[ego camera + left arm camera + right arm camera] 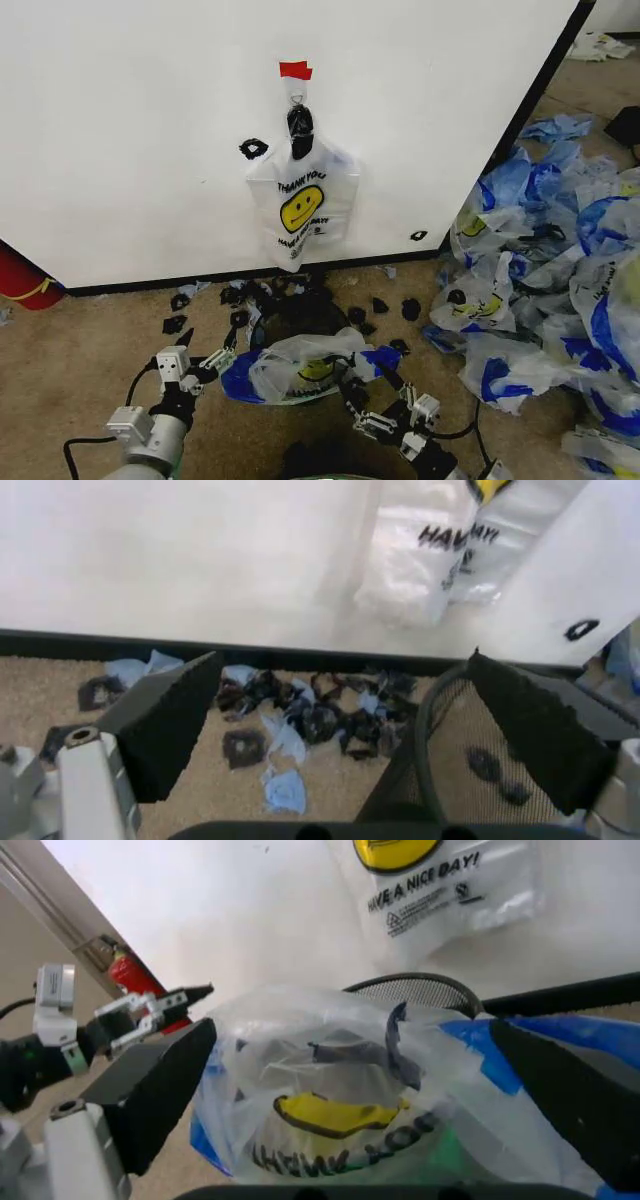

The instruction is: Pick up the garbage bag from the wall and place it over the trash bin.

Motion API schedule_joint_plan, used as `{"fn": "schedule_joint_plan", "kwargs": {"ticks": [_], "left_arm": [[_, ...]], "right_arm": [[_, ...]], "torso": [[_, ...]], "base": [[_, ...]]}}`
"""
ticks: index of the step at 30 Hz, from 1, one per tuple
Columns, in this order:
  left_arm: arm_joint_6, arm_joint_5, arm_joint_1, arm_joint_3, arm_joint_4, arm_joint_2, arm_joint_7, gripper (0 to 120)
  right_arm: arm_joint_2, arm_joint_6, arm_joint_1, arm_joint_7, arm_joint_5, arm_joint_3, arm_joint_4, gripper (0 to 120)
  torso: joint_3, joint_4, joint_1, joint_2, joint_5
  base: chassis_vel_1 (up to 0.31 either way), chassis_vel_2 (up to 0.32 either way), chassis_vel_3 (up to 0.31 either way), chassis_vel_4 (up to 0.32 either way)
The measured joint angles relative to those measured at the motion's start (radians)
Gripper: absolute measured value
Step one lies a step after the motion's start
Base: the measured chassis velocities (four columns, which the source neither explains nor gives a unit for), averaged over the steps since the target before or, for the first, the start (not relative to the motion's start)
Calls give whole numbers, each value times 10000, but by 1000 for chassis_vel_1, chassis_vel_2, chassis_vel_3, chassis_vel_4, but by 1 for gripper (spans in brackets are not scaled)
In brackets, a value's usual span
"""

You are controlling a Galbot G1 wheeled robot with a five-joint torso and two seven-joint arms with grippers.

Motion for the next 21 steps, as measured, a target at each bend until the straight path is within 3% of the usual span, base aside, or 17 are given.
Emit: {"fn": "schedule_joint_plan", "kwargs": {"ticks": [3,9,10,12,16,17,18,20,21], "left_arm": [[100,-425,-452,-40,0,288,9,97],[558,-2781,-1654,12,-373,1760,198,97],[558,-2781,-1654,12,-373,1760,198,97],[637,-3518,-2107,94,-383,2349,410,96],[981,-6173,-3442,394,-378,4105,954,95],[981,-6173,-3442,394,-378,4105,954,95],[1080,-6675,-3723,472,-293,4529,1226,94],[1217,-7575,-4472,996,49,5250,1789,94],[1310,-7992,-5109,1677,281,5529,1960,94]], "right_arm": [[-21,1,-3,15,-60,24,8,100],[-8,-65,140,113,-121,52,69,100],[-8,-65,140,113,-121,52,69,100],[-43,-85,156,134,-112,91,78,100],[-60,-198,339,142,51,147,34,100],[-60,-198,339,142,51,147,34,100],[-6,-219,428,135,102,141,-24,100],[140,-281,548,89,147,150,-145,100],[214,-285,516,87,140,186,-171,100]], "torso": [[0,-1,0,0,-1],[0,2,0,-1,3],[0,2,0,-1,3],[1,0,0,-1,-6],[1,-2,0,-1,-3],[1,-2,0,-1,-3],[1,-7,0,-2,-7],[0,6,0,-2,14],[0,4,0,-2,6]], "base": [[0,0,0,0],[0,0,0,0],[0,0,0,0],[0,0,0,0],[0,0,0,0],[0,0,0,0],[0,0,0,0],[0,0,0,0],[0,0,0,0]]}}
